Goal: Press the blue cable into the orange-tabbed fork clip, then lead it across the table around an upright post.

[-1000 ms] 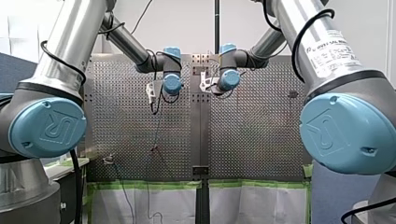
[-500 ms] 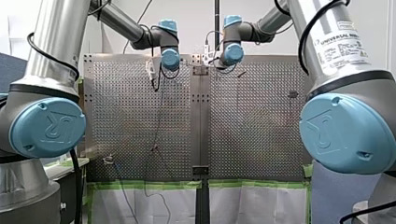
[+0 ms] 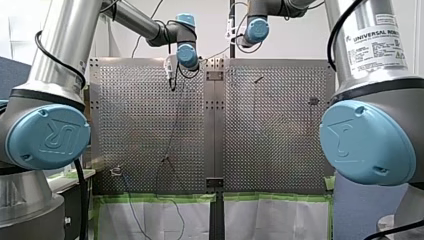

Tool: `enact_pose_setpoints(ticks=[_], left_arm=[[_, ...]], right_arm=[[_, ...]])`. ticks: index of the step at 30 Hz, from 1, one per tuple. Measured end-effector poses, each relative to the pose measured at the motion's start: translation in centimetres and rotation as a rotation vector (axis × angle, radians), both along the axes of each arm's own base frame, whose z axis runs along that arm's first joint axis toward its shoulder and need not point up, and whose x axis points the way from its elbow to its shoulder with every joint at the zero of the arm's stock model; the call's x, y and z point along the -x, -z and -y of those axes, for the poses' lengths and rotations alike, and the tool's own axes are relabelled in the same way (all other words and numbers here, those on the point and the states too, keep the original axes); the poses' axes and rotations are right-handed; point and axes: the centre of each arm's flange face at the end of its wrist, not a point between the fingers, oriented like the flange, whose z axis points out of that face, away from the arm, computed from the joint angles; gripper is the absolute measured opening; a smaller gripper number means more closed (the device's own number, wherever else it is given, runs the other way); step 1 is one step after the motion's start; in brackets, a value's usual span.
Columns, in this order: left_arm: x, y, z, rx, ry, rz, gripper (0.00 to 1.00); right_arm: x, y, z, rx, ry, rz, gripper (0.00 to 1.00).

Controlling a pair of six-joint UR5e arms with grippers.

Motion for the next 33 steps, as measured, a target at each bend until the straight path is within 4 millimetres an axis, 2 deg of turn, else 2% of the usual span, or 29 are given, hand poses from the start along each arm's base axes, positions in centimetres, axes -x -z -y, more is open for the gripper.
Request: enact_pose_setpoints(ticks=[7,11,17,22,28,33], left_arm=[[-0.1,-0.1,2.1,-0.016,0.038,-0.036,0.00],[-0.1,-0.4,3.3,-0.020,0.058,-0.055,0.00],[-0.2,0.5,5.5,-0.044,0.088,-0.098,0.00],[-0.4,0.4,6.9,-0.050,0.102,-0.108,0.00],[-1.2,1.4,8.5,-0.075,0.115,-0.145,0.00],[-1.3,0.3,9.5,-0.069,0.125,-0.134,0.00]], right_arm=[[2.9,-3.6,-1.2,0.039,0.035,0.024,0.00],[4.3,-4.6,-1.5,0.042,0.056,0.024,0.00],[5.6,-3.1,-0.6,0.009,0.092,0.005,0.00],[6.8,-1.3,0.3,-0.022,0.120,-0.011,0.00],[7.7,-0.6,1.3,-0.034,0.139,-0.015,0.00],[8.4,-0.2,2.0,-0.040,0.156,-0.019,0.00]])
